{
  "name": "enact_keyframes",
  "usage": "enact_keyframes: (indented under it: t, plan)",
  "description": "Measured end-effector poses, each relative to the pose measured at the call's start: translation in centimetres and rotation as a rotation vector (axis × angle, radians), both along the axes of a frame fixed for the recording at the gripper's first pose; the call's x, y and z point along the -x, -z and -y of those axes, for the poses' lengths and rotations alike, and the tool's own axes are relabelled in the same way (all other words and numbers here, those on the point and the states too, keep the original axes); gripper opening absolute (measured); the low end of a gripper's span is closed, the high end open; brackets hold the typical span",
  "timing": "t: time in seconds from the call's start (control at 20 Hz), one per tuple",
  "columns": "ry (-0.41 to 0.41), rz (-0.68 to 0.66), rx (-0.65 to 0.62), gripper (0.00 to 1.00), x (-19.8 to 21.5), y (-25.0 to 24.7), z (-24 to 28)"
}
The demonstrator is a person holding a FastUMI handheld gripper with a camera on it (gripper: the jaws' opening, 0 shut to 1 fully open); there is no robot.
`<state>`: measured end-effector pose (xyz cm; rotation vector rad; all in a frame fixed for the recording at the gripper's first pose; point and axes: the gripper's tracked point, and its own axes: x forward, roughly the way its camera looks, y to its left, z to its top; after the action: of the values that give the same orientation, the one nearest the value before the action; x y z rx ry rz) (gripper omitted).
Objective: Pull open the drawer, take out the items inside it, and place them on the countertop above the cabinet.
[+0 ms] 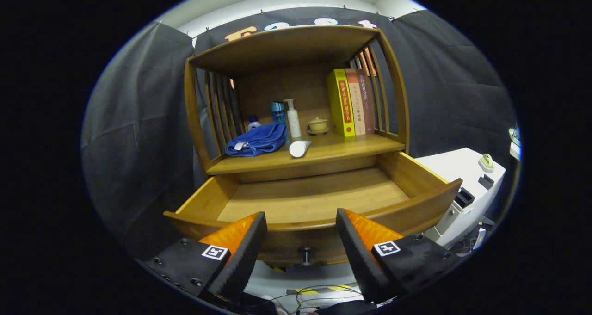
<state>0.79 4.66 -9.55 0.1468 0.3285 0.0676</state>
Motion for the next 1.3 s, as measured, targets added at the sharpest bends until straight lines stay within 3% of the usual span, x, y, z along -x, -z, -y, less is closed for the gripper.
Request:
enact_keyframes:
  t: [0.75,1.3]
  plan:
    - [0.029,-0.017,0.061,0.99,-0.6,4.4,1.5]
    - [0.032,0.01,0.099,0.99,-1.2,4.5,1.2]
